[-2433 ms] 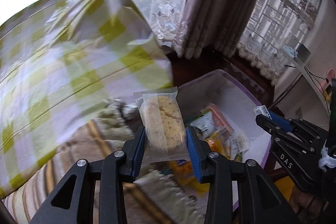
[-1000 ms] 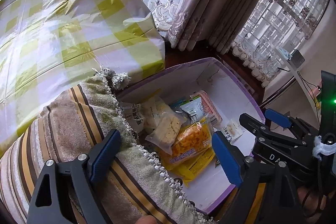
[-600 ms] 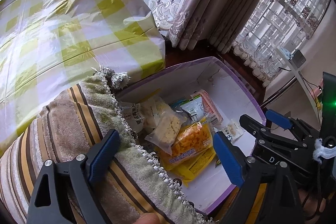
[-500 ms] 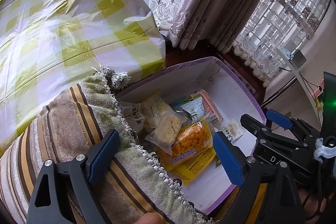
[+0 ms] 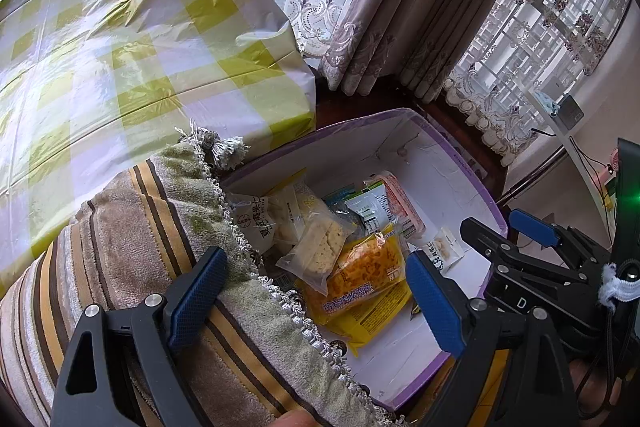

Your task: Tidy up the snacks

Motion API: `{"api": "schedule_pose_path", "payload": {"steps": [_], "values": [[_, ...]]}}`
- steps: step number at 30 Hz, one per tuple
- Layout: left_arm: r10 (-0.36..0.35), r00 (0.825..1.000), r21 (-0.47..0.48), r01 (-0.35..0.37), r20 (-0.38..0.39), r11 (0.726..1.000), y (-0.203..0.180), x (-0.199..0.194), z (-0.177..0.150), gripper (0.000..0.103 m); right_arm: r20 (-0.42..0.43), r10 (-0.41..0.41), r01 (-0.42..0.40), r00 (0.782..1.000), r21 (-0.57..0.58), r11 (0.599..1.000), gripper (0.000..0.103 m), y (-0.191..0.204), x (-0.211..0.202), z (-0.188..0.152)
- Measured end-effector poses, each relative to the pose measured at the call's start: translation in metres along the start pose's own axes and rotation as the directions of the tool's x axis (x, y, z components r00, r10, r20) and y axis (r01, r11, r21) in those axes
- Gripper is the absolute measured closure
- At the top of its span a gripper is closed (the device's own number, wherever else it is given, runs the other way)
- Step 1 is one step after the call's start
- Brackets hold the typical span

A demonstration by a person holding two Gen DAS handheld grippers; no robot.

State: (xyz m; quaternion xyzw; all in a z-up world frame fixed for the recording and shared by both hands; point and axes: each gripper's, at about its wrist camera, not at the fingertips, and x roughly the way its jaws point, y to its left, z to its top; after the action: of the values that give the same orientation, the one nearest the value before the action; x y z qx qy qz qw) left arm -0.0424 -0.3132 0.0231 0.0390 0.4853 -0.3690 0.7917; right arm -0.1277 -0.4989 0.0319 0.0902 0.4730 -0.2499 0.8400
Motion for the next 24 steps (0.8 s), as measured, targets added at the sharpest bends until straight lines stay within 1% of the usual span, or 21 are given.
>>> {"api": "schedule_pose_path", "payload": {"steps": [24], "values": [[0.0, 1.0, 0.0, 0.0, 0.0, 1.0, 0.0, 0.0001, -0.0002, 0.012, -0.001, -0.009, 0.009, 1.0, 0.013, 1.0, 0.03, 0.001, -0.0033, -0.002]]}}
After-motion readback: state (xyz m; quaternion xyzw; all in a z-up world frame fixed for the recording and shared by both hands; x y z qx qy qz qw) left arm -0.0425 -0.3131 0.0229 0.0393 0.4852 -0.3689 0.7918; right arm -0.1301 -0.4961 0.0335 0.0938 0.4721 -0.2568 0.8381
